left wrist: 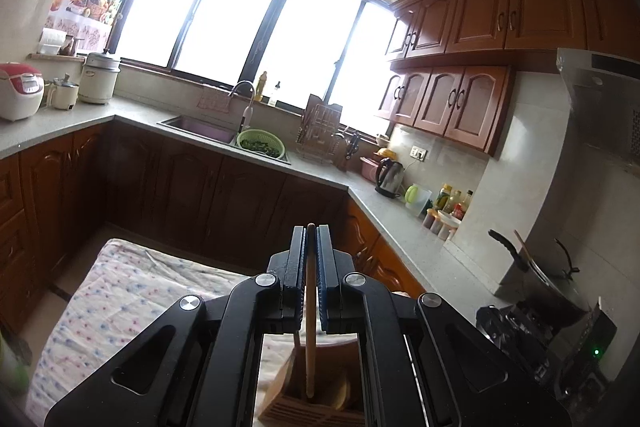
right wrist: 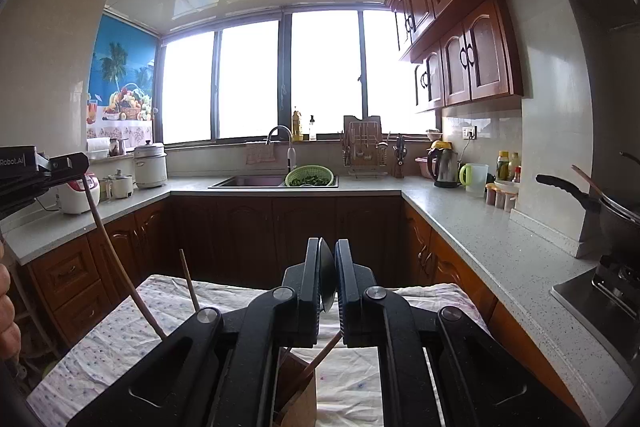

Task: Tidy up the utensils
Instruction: 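Lift the chopstick with the right gripper and carry it over the holder, then drop the chopstick into the holder by opening the right gripper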

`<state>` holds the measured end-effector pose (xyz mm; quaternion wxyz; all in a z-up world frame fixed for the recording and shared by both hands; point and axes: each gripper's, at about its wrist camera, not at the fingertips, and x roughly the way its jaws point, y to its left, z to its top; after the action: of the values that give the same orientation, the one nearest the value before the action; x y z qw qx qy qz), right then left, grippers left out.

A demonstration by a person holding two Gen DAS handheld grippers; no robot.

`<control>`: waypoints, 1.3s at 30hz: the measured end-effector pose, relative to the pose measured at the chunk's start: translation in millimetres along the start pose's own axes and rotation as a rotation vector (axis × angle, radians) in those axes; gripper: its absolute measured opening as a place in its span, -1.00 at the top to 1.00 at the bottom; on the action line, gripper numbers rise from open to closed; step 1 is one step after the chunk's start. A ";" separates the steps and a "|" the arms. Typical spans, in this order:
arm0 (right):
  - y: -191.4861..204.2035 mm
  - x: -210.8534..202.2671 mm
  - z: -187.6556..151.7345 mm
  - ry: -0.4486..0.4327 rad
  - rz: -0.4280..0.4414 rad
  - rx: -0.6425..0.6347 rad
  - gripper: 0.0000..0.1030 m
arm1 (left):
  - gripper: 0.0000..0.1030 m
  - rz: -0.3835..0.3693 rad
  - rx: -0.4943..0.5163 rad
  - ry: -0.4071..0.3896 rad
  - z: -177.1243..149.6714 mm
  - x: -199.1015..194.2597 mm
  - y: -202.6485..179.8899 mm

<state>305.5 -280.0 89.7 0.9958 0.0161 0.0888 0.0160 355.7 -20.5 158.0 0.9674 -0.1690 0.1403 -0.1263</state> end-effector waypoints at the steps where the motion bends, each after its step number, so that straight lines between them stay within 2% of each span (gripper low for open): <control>1: 1.8 3.7 -5.0 0.009 -0.002 -0.003 0.87 | 0.93 0.006 -0.013 0.009 -5.6 6.1 3.9; 8: 4.2 21.9 -34.3 0.070 0.007 0.018 0.87 | 0.92 0.054 -0.034 0.060 -42.5 32.3 17.7; 15: 5.5 36.4 -52.7 0.137 0.029 0.033 0.87 | 0.92 0.045 0.052 0.127 -68.2 48.2 4.5; 20: 4.9 45.4 -62.5 0.189 0.042 0.035 0.87 | 0.91 0.042 0.076 0.133 -66.9 52.6 4.4; 33: 1.1 50.5 -61.7 0.225 0.082 0.074 0.82 | 0.90 0.039 0.099 0.176 -64.8 57.4 3.8; 34: 0.2 50.2 -61.0 0.228 0.085 0.079 0.82 | 0.88 0.039 0.098 0.181 -64.6 57.8 4.0; 36: -1.3 48.3 -59.8 0.226 0.085 0.087 0.81 | 0.70 0.035 0.089 0.195 -65.0 58.2 4.7; 38: -3.9 45.4 -57.6 0.221 0.088 0.099 0.75 | 0.24 0.043 0.078 0.189 -64.8 55.2 6.4; 39: -6.1 43.7 -56.2 0.217 0.090 0.106 0.64 | 0.14 0.049 0.073 0.181 -64.6 52.3 7.3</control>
<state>338.7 -282.9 26.6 0.9763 0.0709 0.1959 0.0578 385.4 -48.0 85.1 0.9590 -0.1183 0.2263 -0.1225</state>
